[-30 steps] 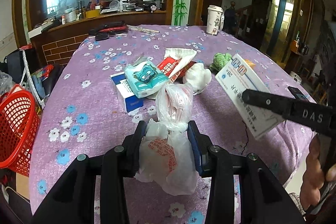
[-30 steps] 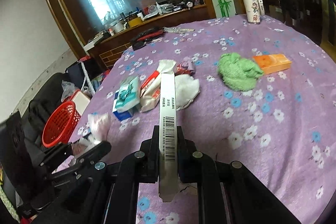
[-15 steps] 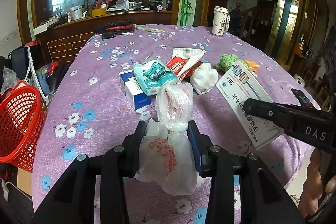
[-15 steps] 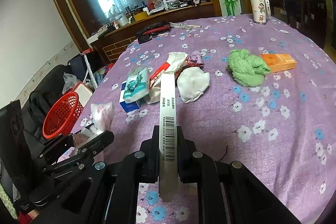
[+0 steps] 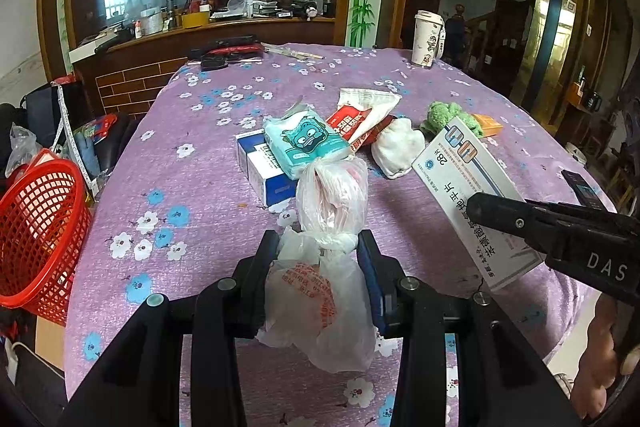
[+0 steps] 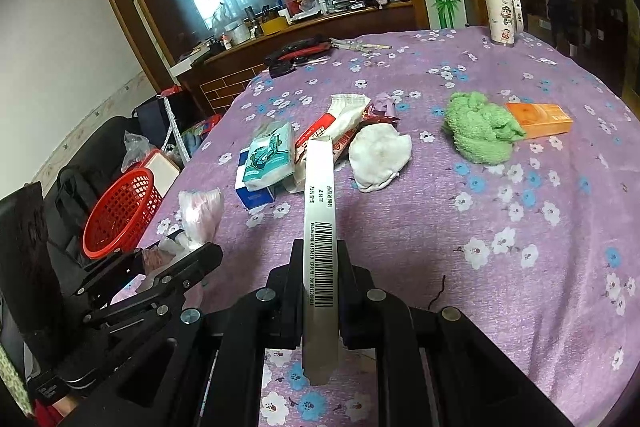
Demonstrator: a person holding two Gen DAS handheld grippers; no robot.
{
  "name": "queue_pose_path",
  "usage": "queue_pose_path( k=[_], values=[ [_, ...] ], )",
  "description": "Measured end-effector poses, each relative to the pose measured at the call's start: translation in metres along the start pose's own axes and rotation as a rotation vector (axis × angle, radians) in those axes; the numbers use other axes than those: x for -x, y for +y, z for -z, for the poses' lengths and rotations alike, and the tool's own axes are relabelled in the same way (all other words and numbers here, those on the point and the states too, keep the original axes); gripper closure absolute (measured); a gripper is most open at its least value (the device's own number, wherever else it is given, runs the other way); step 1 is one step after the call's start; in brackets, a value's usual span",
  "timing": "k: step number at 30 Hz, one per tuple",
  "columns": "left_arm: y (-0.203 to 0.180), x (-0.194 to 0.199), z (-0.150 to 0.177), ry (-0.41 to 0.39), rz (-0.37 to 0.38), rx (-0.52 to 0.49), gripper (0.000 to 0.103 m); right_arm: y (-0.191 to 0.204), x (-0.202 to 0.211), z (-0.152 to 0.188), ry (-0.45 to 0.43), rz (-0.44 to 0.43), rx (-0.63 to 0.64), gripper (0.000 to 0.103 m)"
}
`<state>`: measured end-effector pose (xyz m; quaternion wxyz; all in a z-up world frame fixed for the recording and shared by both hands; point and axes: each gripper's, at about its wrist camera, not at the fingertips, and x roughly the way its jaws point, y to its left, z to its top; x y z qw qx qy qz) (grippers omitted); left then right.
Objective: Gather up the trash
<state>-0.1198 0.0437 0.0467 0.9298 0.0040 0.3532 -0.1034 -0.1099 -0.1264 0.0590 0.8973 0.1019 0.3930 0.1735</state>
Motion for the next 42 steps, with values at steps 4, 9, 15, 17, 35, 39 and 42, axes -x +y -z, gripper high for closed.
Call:
queue_pose_path(
  k=[4, 9, 15, 17, 35, 39, 42],
  values=[
    [0.002, 0.0, 0.0, 0.0, -0.003, 0.006, 0.065, 0.002, -0.002, 0.0, 0.004, -0.003, 0.007, 0.089],
    [0.005, 0.0, 0.0, 0.003, -0.006, 0.012, 0.065, 0.005, -0.003, 0.0, 0.007, -0.008, 0.015, 0.089],
    [0.009, 0.0, 0.0, 0.002, -0.007, 0.02, 0.065, 0.006, -0.005, 0.0, 0.016, -0.013, 0.015, 0.089],
    [0.01, 0.0, -0.001, 0.001, -0.008, 0.024, 0.064, 0.007, -0.006, -0.001, 0.018, -0.015, 0.018, 0.089],
    [0.079, 0.035, -0.014, -0.068, -0.091, 0.14, 0.064, 0.067, -0.034, -0.028, 0.087, -0.128, 0.12, 0.089],
    [0.118, 0.052, -0.017, -0.098, -0.145, 0.197, 0.064, 0.102, -0.046, -0.041, 0.102, -0.177, 0.174, 0.089],
    [0.155, 0.063, -0.018, -0.114, -0.187, 0.254, 0.064, 0.135, -0.06, -0.049, 0.128, -0.23, 0.212, 0.089]
  ],
)
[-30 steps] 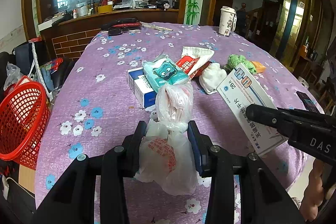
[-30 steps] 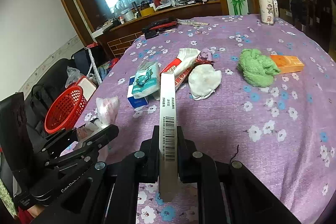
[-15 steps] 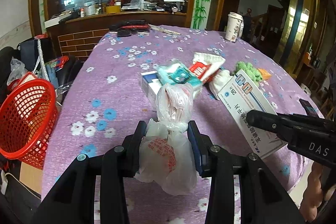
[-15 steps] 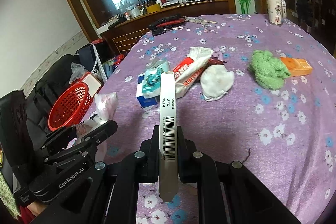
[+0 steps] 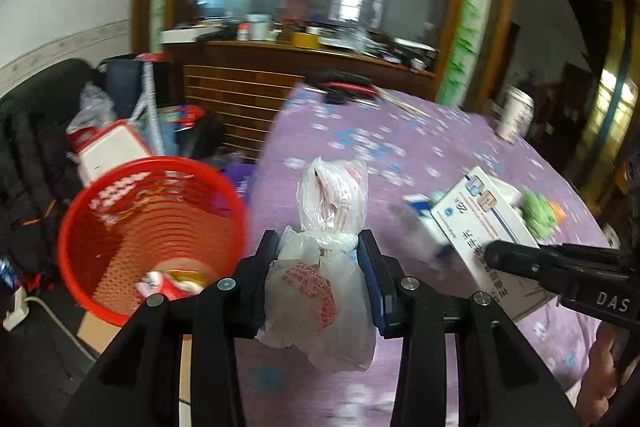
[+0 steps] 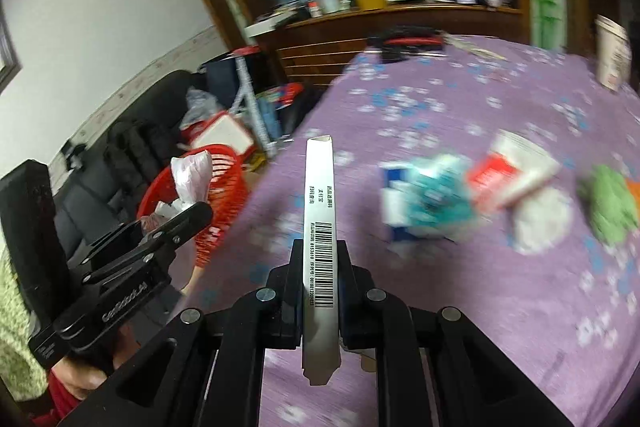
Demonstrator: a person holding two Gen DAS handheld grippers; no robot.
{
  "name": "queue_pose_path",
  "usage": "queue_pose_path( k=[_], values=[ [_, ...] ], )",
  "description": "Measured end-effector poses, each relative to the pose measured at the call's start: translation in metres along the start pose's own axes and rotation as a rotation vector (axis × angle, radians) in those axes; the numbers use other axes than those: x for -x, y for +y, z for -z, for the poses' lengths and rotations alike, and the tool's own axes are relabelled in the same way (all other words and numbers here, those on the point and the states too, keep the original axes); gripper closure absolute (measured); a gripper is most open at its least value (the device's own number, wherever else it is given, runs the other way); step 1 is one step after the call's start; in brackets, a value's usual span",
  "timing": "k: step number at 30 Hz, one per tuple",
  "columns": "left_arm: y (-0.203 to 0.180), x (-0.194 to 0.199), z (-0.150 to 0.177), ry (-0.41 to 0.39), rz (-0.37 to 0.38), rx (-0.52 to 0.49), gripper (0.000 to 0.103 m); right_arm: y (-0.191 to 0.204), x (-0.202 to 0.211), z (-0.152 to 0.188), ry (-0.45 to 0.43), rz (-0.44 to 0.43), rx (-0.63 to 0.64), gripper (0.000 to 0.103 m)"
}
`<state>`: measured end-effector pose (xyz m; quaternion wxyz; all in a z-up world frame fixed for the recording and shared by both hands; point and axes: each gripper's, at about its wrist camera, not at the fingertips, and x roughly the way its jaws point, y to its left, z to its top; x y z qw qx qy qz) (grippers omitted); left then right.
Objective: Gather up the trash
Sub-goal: 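Drop the plastic bag and barcode strip into the red basket, opening both tools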
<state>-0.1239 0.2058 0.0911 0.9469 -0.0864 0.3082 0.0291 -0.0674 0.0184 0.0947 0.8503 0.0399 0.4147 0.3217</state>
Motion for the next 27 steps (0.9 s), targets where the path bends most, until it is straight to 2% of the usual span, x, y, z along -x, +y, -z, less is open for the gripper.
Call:
queue_pose_path(
  k=[6, 10, 14, 18, 20, 22, 27],
  values=[
    [0.078, -0.004, -0.009, 0.005, -0.114, 0.095, 0.064, 0.053, -0.049, -0.032, 0.051, -0.105, 0.055, 0.089],
    [0.119, -0.015, -0.007, 0.033, -0.154, 0.149, 0.064, 0.086, -0.083, -0.048, 0.076, -0.157, 0.09, 0.089],
    [0.143, -0.023, -0.004, 0.048, -0.186, 0.173, 0.064, 0.112, -0.119, -0.057, 0.1, -0.184, 0.102, 0.088],
    [0.158, -0.027, -0.003, 0.052, -0.198, 0.201, 0.061, 0.123, -0.146, -0.066, 0.118, -0.204, 0.094, 0.085],
    [0.16, -0.029, -0.004, 0.052, -0.196, 0.215, 0.047, 0.122, -0.154, -0.068, 0.107, -0.177, 0.084, 0.074],
    [0.161, -0.029, -0.005, 0.046, -0.197, 0.228, 0.042, 0.116, -0.152, -0.067, 0.107, -0.188, 0.07, 0.068],
    [0.147, -0.025, -0.005, 0.034, -0.175, 0.198, 0.042, 0.093, -0.123, -0.057, 0.063, -0.145, 0.081, 0.067]
  ],
)
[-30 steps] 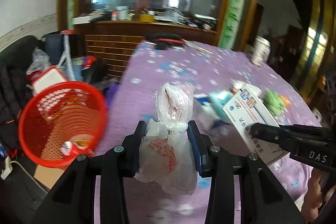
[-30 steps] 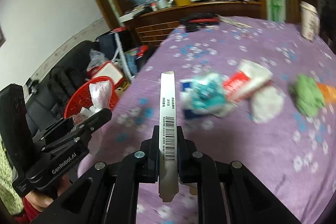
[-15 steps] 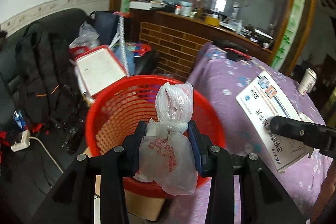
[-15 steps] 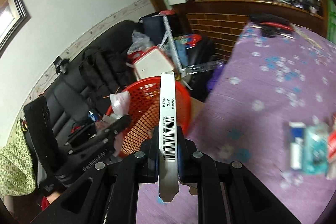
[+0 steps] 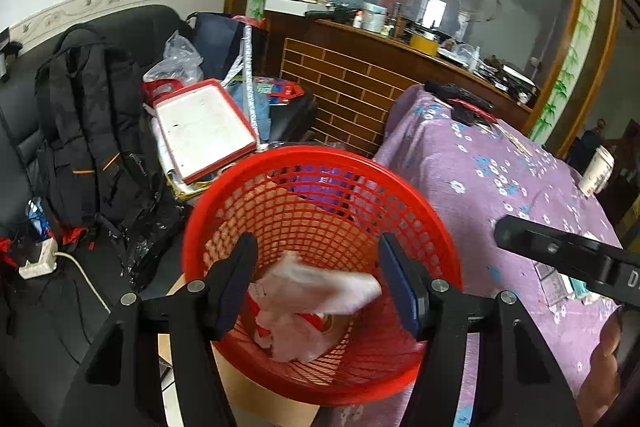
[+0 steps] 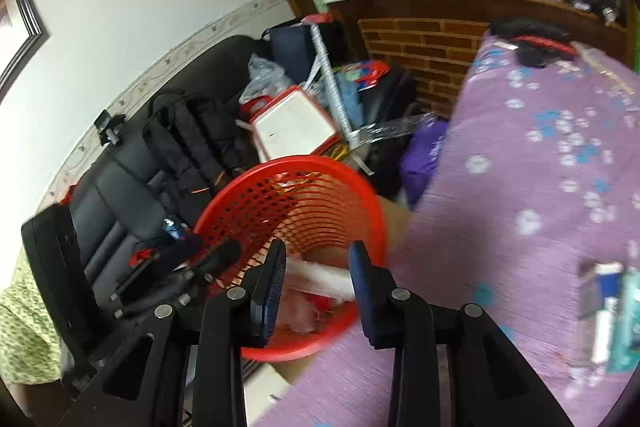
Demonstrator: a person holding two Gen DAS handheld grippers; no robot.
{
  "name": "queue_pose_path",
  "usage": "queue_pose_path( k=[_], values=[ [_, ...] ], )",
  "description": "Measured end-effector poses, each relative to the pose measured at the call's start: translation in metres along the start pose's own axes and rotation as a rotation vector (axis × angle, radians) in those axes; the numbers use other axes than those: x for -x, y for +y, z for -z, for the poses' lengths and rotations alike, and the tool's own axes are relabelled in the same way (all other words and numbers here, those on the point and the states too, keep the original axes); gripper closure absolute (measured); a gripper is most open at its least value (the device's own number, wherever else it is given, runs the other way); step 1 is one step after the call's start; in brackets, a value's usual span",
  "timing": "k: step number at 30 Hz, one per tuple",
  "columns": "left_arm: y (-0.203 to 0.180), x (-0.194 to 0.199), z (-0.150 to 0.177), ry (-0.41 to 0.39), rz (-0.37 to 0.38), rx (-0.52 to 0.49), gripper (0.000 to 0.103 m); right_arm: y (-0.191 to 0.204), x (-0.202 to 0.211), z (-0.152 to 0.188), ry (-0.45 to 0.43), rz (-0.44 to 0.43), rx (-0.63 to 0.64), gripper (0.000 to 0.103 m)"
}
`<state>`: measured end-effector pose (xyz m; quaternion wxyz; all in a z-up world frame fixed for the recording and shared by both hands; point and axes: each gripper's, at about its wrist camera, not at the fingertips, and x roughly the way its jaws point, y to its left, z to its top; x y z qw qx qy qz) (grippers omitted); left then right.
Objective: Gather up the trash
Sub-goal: 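Drop the plastic bag and barcode strip into the red basket, opening both tools, then grasp the teal tissue pack with the left tool while the right tool grasps the white glove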
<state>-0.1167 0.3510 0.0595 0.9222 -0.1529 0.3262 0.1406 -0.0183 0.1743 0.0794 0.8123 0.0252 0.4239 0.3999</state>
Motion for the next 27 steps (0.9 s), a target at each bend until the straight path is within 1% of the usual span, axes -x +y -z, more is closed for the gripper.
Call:
queue_pose_path(
  k=[3, 6, 8, 11, 14, 15, 16, 18, 19, 21, 22, 24, 26, 27],
  values=[
    [-0.017, 0.002, 0.002, 0.004, 0.021, -0.025, 0.042, -0.021, 0.027, 0.014, -0.026, 0.019, -0.034, 0.067],
    [-0.042, 0.004, 0.006, 0.012, 0.06, -0.058, 0.042, -0.049, 0.056, 0.028, -0.049, 0.047, -0.086, 0.067],
    [-0.063, 0.005, 0.01, 0.019, 0.084, -0.091, 0.041, -0.067, 0.074, 0.037, -0.061, 0.067, -0.12, 0.067],
    [-0.096, 0.003, 0.016, 0.043, 0.12, -0.143, 0.041, -0.104, 0.112, 0.053, -0.103, 0.117, -0.186, 0.067],
    [-0.131, 0.0, 0.022, 0.076, 0.166, -0.185, 0.041, -0.142, 0.151, 0.068, -0.152, 0.194, -0.261, 0.067],
    [-0.141, -0.001, 0.024, 0.084, 0.178, -0.198, 0.041, -0.153, 0.161, 0.073, -0.167, 0.214, -0.284, 0.066],
    [-0.153, -0.002, 0.025, 0.094, 0.192, -0.214, 0.041, -0.168, 0.173, 0.078, -0.179, 0.245, -0.316, 0.062],
    [-0.183, -0.004, 0.029, 0.115, 0.232, -0.25, 0.04, -0.198, 0.192, 0.088, -0.201, 0.315, -0.388, 0.061],
    [-0.196, -0.004, 0.031, 0.124, 0.248, -0.265, 0.038, -0.211, 0.199, 0.092, -0.209, 0.333, -0.42, 0.061],
    [-0.217, -0.005, 0.033, 0.135, 0.271, -0.289, 0.034, -0.234, 0.205, 0.097, -0.204, 0.342, -0.47, 0.061],
    [-0.232, -0.007, 0.035, 0.142, 0.28, -0.308, 0.032, -0.246, 0.205, 0.099, -0.195, 0.348, -0.494, 0.061],
    [-0.25, -0.011, 0.037, 0.153, 0.285, -0.326, 0.031, -0.262, 0.2, 0.101, -0.185, 0.346, -0.526, 0.061],
    [-0.268, -0.019, 0.038, 0.176, 0.296, -0.332, 0.028, -0.27, 0.192, 0.102, -0.18, 0.337, -0.526, 0.057],
    [-0.273, -0.024, 0.038, 0.19, 0.302, -0.327, 0.027, -0.272, 0.187, 0.101, -0.174, 0.34, -0.525, 0.051]
  ],
)
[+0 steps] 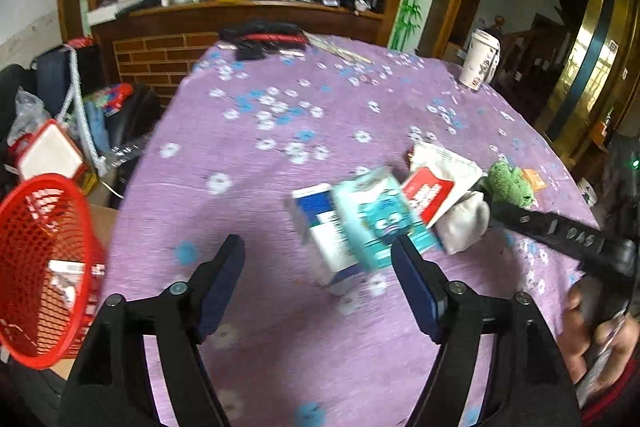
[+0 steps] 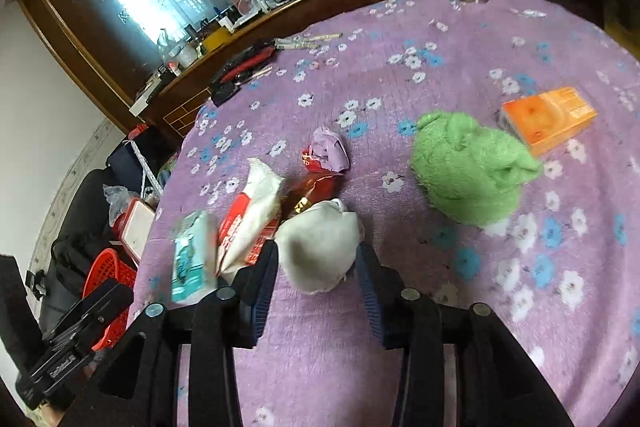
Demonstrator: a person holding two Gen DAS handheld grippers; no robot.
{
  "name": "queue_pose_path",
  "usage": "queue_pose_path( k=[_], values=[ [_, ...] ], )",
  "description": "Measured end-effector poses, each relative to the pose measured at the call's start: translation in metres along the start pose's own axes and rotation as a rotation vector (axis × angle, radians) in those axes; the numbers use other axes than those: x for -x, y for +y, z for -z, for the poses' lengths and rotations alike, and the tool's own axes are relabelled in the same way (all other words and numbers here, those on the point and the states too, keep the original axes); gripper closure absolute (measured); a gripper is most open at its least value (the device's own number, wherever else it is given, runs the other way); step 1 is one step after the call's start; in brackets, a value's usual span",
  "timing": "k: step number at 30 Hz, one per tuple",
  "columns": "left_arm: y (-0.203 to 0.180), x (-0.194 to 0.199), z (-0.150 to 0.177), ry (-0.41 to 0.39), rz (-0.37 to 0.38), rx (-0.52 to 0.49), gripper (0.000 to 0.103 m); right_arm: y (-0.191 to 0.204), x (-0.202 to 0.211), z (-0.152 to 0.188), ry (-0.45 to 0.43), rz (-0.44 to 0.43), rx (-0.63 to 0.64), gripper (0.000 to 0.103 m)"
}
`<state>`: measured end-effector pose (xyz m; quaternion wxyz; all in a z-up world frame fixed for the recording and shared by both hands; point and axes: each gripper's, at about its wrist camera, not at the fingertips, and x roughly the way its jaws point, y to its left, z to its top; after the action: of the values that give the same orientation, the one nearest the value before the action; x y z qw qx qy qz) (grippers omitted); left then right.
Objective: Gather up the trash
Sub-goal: 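Grasp the teal tissue pack with the left tool while the right tool grasps the white glove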
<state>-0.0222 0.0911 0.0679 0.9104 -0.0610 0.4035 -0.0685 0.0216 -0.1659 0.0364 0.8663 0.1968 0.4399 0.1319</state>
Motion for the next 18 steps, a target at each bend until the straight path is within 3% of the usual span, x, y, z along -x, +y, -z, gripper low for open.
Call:
queue_pose_path(
  k=[1, 5, 10, 13, 18],
  values=[
    [-0.004, -0.008, -0.003, 0.018, 0.014, 0.009, 0.027, 0.001, -0.006, -0.001, 0.007, 0.001, 0.003, 0.047],
    [-0.01, -0.027, -0.01, 0.049, 0.023, 0.025, 0.027, 0.006, -0.022, 0.001, 0.007, 0.02, 0.037, 0.047],
    [-0.02, -0.042, -0.014, 0.068, 0.02, 0.016, 0.027, 0.0, -0.019, 0.001, -0.015, 0.014, 0.05, 0.078],
    [-0.032, -0.045, -0.015, 0.066, 0.027, -0.011, 0.027, -0.006, -0.012, 0.004, -0.026, 0.009, 0.043, 0.083],
    [-0.049, -0.06, -0.013, 0.083, -0.004, -0.05, 0.027, -0.011, 0.01, 0.009, -0.062, -0.014, 0.034, 0.084]
  ],
)
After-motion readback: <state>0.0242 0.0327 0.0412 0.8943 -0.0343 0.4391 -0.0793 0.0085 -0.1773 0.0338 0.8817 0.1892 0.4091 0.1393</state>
